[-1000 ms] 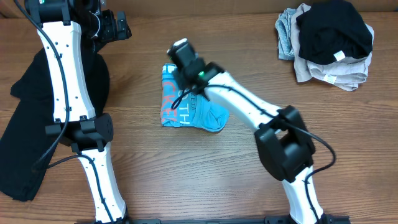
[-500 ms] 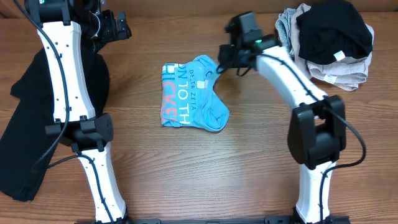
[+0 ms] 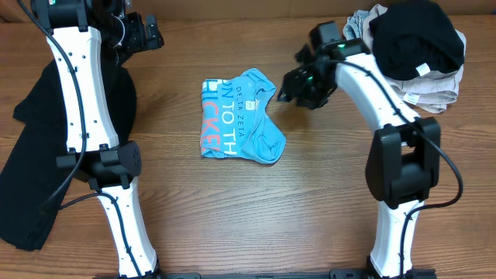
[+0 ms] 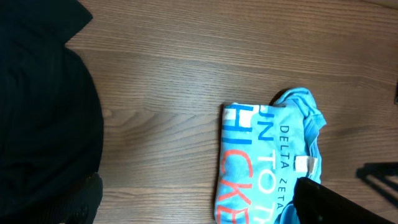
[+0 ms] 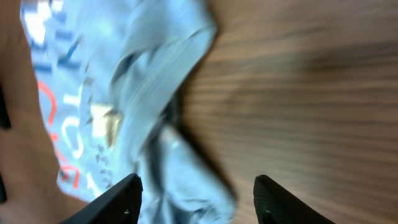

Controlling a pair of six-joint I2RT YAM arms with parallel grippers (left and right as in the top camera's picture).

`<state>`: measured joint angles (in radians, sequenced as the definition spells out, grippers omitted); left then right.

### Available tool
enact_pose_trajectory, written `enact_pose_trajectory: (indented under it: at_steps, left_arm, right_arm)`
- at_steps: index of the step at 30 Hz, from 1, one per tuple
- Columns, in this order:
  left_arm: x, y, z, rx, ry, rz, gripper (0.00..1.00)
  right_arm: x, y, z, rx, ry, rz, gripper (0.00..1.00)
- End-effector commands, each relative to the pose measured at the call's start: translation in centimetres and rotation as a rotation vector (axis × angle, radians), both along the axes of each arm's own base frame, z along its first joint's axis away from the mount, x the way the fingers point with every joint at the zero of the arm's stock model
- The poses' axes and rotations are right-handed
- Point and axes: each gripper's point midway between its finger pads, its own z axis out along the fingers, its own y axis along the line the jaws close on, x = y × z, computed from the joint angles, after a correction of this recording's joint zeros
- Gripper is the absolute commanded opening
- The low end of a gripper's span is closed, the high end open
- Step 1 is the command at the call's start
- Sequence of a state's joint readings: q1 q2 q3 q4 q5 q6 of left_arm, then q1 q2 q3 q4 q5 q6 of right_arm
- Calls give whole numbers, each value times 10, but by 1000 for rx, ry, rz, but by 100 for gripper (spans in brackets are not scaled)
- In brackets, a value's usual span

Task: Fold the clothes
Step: 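Grasp the folded blue shirt bundle's right edge with the right gripper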

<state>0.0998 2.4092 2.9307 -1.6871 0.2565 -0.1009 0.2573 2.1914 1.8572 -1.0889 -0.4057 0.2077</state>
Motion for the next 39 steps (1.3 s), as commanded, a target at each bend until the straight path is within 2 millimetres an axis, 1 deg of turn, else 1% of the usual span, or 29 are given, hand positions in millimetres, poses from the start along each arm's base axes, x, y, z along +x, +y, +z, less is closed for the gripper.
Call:
enact_pose_trajectory:
  at_steps: [1, 3, 5, 7, 10, 13, 15, 17, 18, 19, 22, 23, 28, 33, 37, 38, 39]
  left_arm:
    - [0, 2, -5, 11, 10, -13, 100]
    - [0, 2, -5, 11, 10, -13, 100]
    - [0, 2, -5, 14, 8, -21, 100]
    - [0, 2, -5, 19, 6, -31, 100]
    - [0, 2, -5, 21, 5, -33, 100]
    - [0, 2, -5, 22, 5, -35, 100]
    - [0, 2, -5, 22, 5, -35, 100]
    - [0, 2, -5, 22, 5, -35, 100]
    - [0, 2, -5, 22, 5, -36, 100]
    - [0, 2, -5, 22, 5, -36, 100]
    - [0, 2, -5, 22, 4, -36, 100]
    - [0, 3, -5, 22, 4, -36, 100]
    - [0, 3, -5, 23, 4, -38, 100]
    - [0, 3, -5, 23, 4, -38, 100]
    - [0, 3, -5, 23, 4, -38, 100]
    - [0, 3, -5, 23, 4, -38, 100]
    - [0, 3, -5, 23, 4, -38, 100]
  right_arm:
    - [-15, 34, 19, 14, -40, 93, 61]
    - [-25, 42, 14, -52, -34, 117, 62]
    - [-38, 45, 7, -145, -14, 108, 62]
    - [-46, 48, 4, -199, -1, 103, 62]
    - [-59, 59, 2, -249, 8, 101, 62]
    - [-67, 70, 1, -279, 2, 86, 60]
    - [-69, 73, 0, -317, -10, 60, 56]
    - [-71, 71, -1, -366, -24, 36, 49]
    - [-71, 68, -1, -400, -31, 18, 46]
    - [-72, 64, -2, -426, -33, 2, 40]
    - [-77, 51, -2, -492, -15, -35, 6]
    - [-79, 47, -2, -504, -5, -38, 4]
    - [-84, 26, -2, -541, 54, -58, 4]
    - [-87, -5, -1, -581, 126, -84, 4]
    - [-88, -27, 0, -598, 171, -71, 4]
    - [-89, -31, 0, -599, 183, -64, 8]
    - [-90, -33, 0, -590, 194, -47, 17]
